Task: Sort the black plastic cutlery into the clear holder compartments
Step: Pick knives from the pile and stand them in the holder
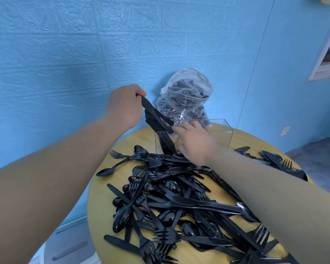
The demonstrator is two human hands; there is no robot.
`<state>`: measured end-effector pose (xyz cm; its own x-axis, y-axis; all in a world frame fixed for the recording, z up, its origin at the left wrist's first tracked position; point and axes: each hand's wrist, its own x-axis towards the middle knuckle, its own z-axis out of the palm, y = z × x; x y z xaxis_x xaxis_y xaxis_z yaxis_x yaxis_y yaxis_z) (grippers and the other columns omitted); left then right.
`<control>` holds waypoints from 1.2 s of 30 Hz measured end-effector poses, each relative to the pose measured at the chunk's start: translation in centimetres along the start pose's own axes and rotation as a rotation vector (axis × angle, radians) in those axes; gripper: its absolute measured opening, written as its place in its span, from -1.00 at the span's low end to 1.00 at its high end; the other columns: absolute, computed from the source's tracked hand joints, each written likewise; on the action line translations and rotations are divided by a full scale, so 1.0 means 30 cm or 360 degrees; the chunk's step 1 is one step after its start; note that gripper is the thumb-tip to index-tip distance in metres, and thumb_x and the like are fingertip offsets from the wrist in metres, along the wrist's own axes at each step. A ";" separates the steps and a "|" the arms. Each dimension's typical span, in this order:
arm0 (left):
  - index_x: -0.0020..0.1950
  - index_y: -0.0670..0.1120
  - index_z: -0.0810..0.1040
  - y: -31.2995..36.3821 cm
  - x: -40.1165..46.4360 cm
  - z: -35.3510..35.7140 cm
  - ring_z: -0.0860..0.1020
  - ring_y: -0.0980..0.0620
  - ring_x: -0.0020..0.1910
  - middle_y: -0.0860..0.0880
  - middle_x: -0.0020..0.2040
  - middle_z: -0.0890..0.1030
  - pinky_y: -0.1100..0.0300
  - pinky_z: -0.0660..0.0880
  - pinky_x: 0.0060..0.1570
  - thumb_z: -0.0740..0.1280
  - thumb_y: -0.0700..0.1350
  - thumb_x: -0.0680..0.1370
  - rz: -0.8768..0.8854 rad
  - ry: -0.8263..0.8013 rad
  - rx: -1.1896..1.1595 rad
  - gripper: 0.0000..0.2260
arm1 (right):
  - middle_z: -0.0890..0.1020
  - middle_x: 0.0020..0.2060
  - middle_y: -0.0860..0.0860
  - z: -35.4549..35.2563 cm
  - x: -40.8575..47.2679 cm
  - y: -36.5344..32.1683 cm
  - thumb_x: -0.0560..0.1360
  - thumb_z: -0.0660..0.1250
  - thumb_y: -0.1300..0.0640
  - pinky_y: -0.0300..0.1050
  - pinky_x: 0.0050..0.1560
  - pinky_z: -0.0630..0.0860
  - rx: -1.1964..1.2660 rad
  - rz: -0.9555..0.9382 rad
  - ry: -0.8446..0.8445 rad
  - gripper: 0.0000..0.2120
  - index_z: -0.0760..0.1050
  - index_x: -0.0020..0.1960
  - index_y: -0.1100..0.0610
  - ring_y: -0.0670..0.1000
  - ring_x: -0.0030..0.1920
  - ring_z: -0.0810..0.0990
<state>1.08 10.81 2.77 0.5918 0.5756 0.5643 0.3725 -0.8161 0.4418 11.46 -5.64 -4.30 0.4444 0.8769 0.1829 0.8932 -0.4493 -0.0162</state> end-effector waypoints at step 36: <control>0.50 0.06 0.24 -0.111 -0.129 0.205 -0.14 -0.10 0.53 0.03 0.57 0.02 -0.25 -0.01 0.43 0.09 -0.06 0.64 0.0530 -0.0384 0.0524 -0.60 | 0.25 0.44 -0.04 0.024 -0.006 0.012 0.58 0.12 0.06 0.07 0.26 0.35 -0.0148 -0.0027 0.0042 -0.47 0.08 0.52 0.05 0.12 0.33 0.21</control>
<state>1.95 11.00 -5.19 0.8497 0.2861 0.4429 0.3185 -0.9479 0.0014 11.75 -5.84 -5.04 0.4261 0.8805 0.2080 0.8900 -0.4492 0.0784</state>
